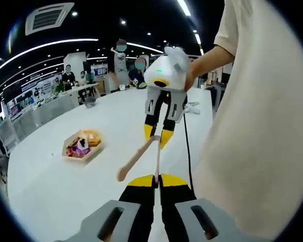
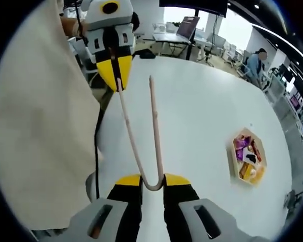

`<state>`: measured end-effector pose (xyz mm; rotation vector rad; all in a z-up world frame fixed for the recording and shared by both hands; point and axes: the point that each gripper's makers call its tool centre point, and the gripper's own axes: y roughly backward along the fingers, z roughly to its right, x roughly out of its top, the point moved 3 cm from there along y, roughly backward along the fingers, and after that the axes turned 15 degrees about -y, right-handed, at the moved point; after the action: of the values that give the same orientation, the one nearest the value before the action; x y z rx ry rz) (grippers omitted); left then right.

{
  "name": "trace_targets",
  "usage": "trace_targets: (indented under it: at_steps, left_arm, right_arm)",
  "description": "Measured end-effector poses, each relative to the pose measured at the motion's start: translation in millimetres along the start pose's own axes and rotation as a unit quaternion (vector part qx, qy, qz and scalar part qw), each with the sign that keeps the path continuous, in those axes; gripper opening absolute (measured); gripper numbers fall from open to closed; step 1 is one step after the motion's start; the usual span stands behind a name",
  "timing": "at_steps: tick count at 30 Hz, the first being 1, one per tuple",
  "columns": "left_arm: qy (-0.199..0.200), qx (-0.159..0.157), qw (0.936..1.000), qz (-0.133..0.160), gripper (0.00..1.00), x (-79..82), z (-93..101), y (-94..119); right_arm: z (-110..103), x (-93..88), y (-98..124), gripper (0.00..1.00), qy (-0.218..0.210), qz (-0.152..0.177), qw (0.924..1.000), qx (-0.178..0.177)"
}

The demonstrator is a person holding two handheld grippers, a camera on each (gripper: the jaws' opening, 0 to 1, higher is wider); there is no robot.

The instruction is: Place the target food into the container with the food tongs after gripping and lifting it, then release it inside without dropping or visibly crushing the food.

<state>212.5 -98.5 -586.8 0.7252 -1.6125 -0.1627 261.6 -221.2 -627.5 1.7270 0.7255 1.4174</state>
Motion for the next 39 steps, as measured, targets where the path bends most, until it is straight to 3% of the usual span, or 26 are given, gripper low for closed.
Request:
trace_targets:
  at_steps: [11,18,25,28,32,39]
  left_arm:
    - [0.007,0.005,0.9993,-0.035,0.02,-29.7,-3.3,-24]
    - [0.007,-0.01,0.9976,-0.068,0.03,-53.2,0.0,-42]
    - [0.013,-0.019,0.9965,-0.081,0.03,-64.4,0.2,-52]
    - [0.002,-0.023,0.994,-0.107,0.03,-74.8,0.9,-58]
    - [-0.002,-0.028,0.9927,-0.117,0.03,-80.8,0.0,-62]
    - [0.024,-0.039,0.9907,-0.129,0.04,-94.8,-2.1,-73]
  right_arm:
    - [-1,-18.6,-12,0.14,-0.041,-0.011,0.9988,-0.023]
    - [0,-31.9,-27,0.14,-0.058,-0.026,0.9975,-0.032]
    - [2,-43.5,-38,0.14,-0.076,-0.034,0.9958,-0.039]
    - [2,-44.6,-42,0.14,-0.079,-0.032,0.9954,-0.044]
    - [3,-46.6,-48,0.14,-0.075,-0.038,0.9951,-0.052]
    - [6,-54.6,-60,0.14,-0.1,-0.049,0.9923,-0.053]
